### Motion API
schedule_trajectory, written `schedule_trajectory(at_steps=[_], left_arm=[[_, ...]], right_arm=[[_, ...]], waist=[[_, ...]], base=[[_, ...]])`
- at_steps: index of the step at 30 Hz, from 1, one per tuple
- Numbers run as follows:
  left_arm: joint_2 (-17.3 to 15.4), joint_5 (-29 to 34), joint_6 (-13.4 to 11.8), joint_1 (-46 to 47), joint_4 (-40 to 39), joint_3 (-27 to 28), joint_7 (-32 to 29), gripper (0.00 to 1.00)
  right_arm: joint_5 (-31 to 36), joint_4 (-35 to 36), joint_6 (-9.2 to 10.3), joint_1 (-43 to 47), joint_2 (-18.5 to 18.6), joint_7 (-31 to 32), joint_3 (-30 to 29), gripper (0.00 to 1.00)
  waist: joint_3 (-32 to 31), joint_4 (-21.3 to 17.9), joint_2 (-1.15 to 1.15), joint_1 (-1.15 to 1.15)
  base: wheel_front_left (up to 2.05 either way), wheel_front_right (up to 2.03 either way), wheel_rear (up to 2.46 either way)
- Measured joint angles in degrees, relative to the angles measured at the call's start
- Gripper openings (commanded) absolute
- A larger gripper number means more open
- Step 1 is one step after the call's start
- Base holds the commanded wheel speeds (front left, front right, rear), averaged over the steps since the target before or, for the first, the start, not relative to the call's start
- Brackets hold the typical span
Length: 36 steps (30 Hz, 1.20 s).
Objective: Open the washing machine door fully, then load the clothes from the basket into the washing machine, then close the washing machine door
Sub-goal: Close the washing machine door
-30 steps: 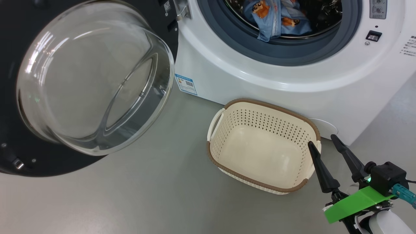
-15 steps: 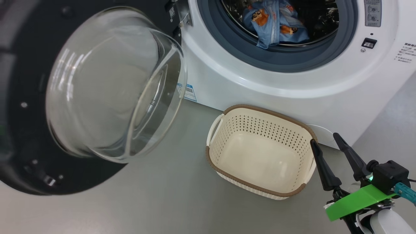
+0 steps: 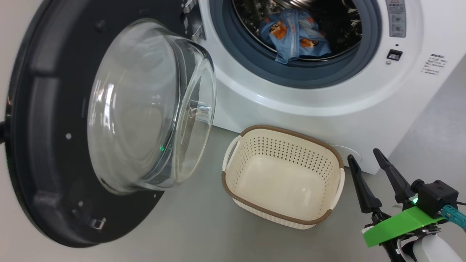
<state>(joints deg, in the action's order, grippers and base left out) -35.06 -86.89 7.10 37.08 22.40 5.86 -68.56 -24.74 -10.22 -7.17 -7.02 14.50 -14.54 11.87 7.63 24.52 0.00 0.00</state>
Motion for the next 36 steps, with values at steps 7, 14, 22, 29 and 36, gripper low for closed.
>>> schedule_trajectory(at_steps=[7,14,22,29,36], left_arm=[[0.45,-0.77,0.00,-0.81,-5.08,-2.23,-2.57,0.00],[2.00,-1.41,0.00,-1.26,-9.31,-4.31,-5.13,0.00],[4.24,-2.97,0.00,-1.97,-12.40,-6.69,-6.15,0.00],[5.32,-1.63,0.00,-1.97,-12.66,-7.49,-4.87,0.00],[6.01,-0.47,0.00,-1.94,-13.01,-7.91,-3.23,0.00]], right_arm=[[0.00,-0.02,0.00,0.67,-0.32,0.00,-0.88,1.00],[0.01,0.02,0.00,0.78,-1.18,0.00,-1.27,1.00],[0.02,0.12,0.00,2.27,-1.77,0.00,-2.15,1.00],[0.02,0.25,0.00,2.27,-2.02,0.00,-2.54,1.00],[0.05,0.49,0.00,2.27,-2.21,0.00,-2.80,1.00]], waist=[[-1.21,-1.91,0.00,0.00],[-1.94,-4.49,0.00,0.00],[-2.54,-8.78,0.00,0.00],[-2.73,-12.74,0.00,0.00],[-2.53,-17.29,0.00,0.00]], base=[[0.00,0.00,0.00],[0.00,0.00,0.00],[0.00,0.00,0.00],[0.00,0.00,0.00],[0.00,0.00,0.00]])
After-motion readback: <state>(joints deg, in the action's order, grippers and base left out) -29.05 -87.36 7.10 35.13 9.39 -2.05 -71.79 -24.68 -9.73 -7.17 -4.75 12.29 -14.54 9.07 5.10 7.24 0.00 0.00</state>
